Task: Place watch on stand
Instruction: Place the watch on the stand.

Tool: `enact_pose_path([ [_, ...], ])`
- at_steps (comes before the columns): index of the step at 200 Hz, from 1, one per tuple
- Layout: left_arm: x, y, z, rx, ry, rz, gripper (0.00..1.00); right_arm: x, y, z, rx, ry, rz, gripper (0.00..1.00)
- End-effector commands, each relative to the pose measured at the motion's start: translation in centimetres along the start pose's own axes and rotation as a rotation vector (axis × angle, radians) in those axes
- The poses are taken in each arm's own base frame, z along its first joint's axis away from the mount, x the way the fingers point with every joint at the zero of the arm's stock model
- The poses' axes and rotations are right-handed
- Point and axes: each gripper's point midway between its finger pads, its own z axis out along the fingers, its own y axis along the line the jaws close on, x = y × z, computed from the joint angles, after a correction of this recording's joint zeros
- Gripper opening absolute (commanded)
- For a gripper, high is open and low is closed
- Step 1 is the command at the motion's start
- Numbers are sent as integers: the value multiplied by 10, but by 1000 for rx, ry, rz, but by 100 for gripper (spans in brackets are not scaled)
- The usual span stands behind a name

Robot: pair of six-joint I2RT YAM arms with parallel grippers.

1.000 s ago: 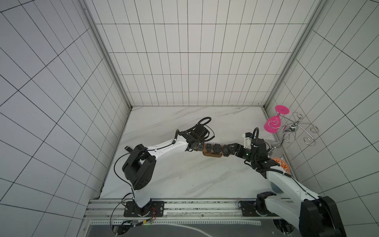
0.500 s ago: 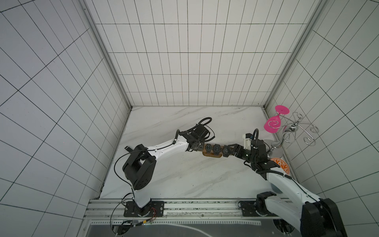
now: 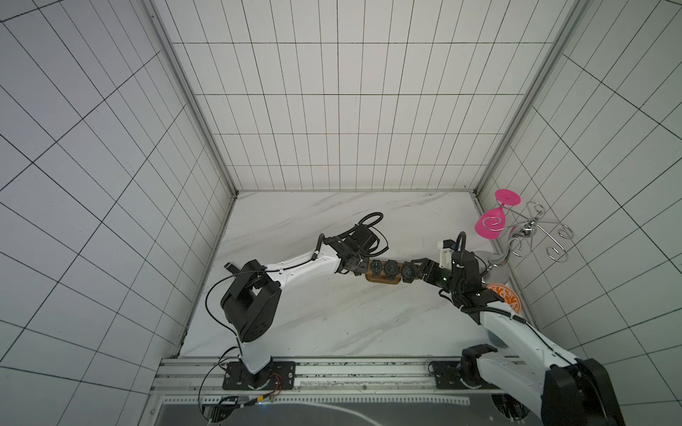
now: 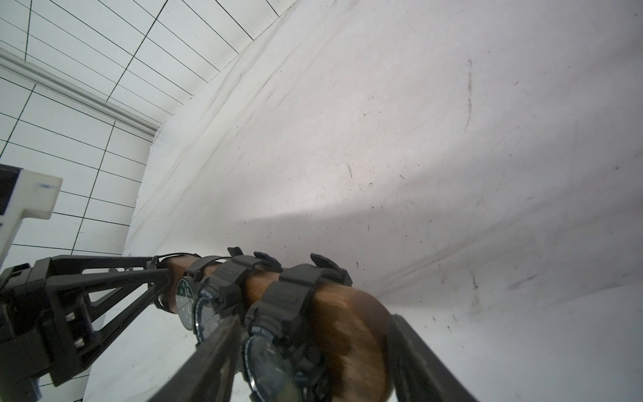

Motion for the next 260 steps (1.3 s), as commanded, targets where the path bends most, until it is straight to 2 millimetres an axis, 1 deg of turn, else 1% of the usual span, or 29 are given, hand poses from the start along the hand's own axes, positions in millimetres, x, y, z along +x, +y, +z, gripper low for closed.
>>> enact_pose_path([
  [1,-8,-20,-14,82,-29,-14,48,18,-5,1,-7,32,15,68],
  [86,-13,-26,-24,115,-56,-21,47,16,-5,0,1,26,13,68],
  [102,-13,-27,-23,120,-53,-21,46,16,-4,0,-1,27,12,68],
  [139,-10,-32,-16,130,-32,-14,42,15,-4,0,0,23,10,68],
  [196,-13,-38,-13,145,-29,-7,36,13,-3,-2,0,17,3,68],
  [236,-14,-42,-11,146,-31,-3,36,12,-3,-2,3,14,1,68],
  [260,-15,-42,-11,138,-32,-1,38,11,-4,-3,10,8,-4,69],
])
